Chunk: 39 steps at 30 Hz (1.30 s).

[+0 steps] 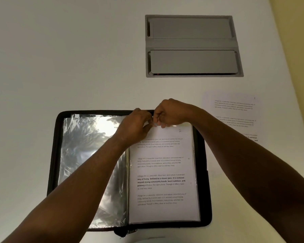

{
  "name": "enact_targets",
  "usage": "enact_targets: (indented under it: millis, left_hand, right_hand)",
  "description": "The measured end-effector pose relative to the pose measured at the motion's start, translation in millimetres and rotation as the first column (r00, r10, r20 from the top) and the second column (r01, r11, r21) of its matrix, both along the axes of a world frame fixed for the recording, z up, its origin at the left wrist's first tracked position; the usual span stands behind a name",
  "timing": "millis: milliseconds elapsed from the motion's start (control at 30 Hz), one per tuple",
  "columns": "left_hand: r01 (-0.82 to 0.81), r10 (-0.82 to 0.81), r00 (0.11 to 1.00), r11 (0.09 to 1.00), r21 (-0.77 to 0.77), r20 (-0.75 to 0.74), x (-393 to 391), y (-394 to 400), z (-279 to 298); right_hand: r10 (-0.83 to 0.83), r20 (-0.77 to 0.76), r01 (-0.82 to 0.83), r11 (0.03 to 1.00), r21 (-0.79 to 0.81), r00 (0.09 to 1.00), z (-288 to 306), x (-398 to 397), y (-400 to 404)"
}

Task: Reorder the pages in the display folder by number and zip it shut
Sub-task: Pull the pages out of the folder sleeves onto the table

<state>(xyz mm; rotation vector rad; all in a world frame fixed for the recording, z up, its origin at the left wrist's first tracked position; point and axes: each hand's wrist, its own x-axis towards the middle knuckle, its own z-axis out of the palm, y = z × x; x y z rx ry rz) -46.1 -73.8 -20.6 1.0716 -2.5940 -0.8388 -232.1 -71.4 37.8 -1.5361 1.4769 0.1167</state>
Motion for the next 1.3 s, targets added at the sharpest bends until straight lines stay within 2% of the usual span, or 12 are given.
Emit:
enact_targets:
  millis: [100,200,333,433,567,767,900,1000,1133,1233,1300]
  left_hand:
    - [0.008,-0.014,0.999,0.994,0.113,0.048,6.6,5.5,-2.2]
    - [0.030,-0.044,0.994,0.989,0.143,0.096,10.6,13.6,-0.5]
    - [0.027,-0.034,0.997,0.993,0.112,0.070,14.6,22.6,2.5]
    - [0.003,-0.011,0.997,0.993,0.115,0.071,15.1,24.6,3.5]
    - [0.019,-0.030,0.996,0.992,0.125,0.085,12.8,23.3,2.2]
    - [0.011,-0.018,0.998,0.995,0.100,0.068,7.5,21.0,6.4]
    - [-0.043,0.040,0.998,0.998,0.056,0.058,2.6,22.6,6.6]
    - [-0.085,0.081,0.995,0.994,0.067,0.060,-4.2,22.5,4.5]
    - [-0.087,0.079,0.994,0.991,0.105,0.081,-11.2,20.3,-0.8]
    - [-0.090,0.079,0.992,0.990,0.111,0.102,-15.3,15.7,-4.9]
    - [-0.085,0.069,0.990,0.988,0.130,0.122,-19.8,12.4,-5.8]
  right_hand:
    - [0.212,-0.172,-0.202,0.976,0.077,0.962,-5.3,7.6,-4.6]
    - [0.314,-0.348,-0.299,0.949,0.095,0.884,-20.2,13.4,-2.5]
    - [0.291,-0.465,-0.300,0.952,0.055,0.836,-19.8,18.4,2.5]
    - [0.293,-0.540,-0.269,0.955,0.125,0.789,-18.1,22.9,4.7]
    - [0.347,-0.566,-0.292,0.938,0.189,0.748,-19.9,26.0,10.2]
    - [0.346,-0.510,-0.327,0.936,0.130,0.787,-14.1,12.7,0.6]
    - [0.382,-0.523,-0.406,0.911,0.074,0.762,6.4,-3.9,-35.8]
    - [0.320,-0.533,-0.387,0.922,-0.017,0.783,35.9,-20.1,-71.5]
    - [0.147,-0.498,-0.279,0.939,-0.202,0.855,82.0,-45.7,-110.3]
    - [-0.019,-0.461,-0.177,0.908,-0.379,0.887,117.3,-75.7,-123.3]
    - [-0.080,-0.448,-0.132,0.897,-0.422,0.890,131.8,-91.5,-119.4]
